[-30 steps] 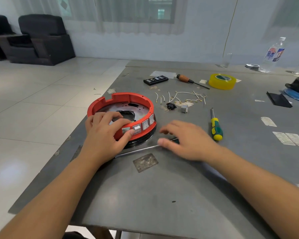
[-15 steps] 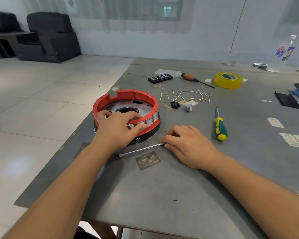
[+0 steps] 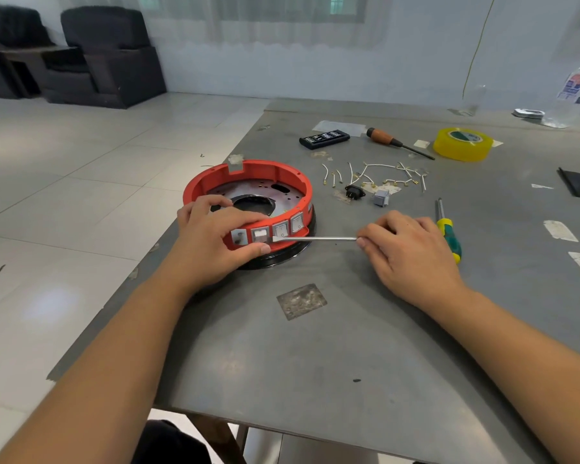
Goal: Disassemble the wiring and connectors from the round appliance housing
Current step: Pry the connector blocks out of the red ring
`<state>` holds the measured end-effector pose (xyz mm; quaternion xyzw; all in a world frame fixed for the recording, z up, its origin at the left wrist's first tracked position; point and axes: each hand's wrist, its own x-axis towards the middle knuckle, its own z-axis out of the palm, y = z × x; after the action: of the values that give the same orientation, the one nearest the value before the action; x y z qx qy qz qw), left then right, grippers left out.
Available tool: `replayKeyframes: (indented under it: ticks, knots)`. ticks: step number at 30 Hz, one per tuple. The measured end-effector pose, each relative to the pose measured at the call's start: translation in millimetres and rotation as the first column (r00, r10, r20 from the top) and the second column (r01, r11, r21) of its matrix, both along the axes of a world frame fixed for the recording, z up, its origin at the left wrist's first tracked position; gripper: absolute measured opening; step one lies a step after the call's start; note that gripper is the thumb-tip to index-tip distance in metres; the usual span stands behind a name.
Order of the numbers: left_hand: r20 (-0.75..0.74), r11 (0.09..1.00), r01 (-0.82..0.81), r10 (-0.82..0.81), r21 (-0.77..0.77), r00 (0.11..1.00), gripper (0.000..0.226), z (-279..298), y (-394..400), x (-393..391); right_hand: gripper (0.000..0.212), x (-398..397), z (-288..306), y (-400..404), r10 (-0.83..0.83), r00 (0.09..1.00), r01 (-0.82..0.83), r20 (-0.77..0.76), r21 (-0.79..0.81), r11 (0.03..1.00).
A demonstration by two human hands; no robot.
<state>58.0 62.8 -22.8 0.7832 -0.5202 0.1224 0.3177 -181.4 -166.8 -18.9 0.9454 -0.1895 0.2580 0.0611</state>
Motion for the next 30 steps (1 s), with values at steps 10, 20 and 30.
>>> replayKeyframes:
  ticks: [10,20,30]
  knots:
    - [-0.009,0.993,-0.046,0.046,-0.112,0.999,0.042,-10,-2,-3,0.031,-2,-5,5,-0.012,0.99,0.032,0.14,-0.141,0.989]
    - [-0.079,0.99,-0.075,0.066,-0.12,0.995,0.023,-9,-4,-5,0.031,-8,7,10,0.031,0.987,0.001,0.161,-0.195,0.981]
    - [-0.065,0.992,-0.08,0.074,-0.098,0.995,0.025,-9,-2,-8,0.03,-15,21,20,0.032,0.993,-0.001,0.118,-0.256,0.967]
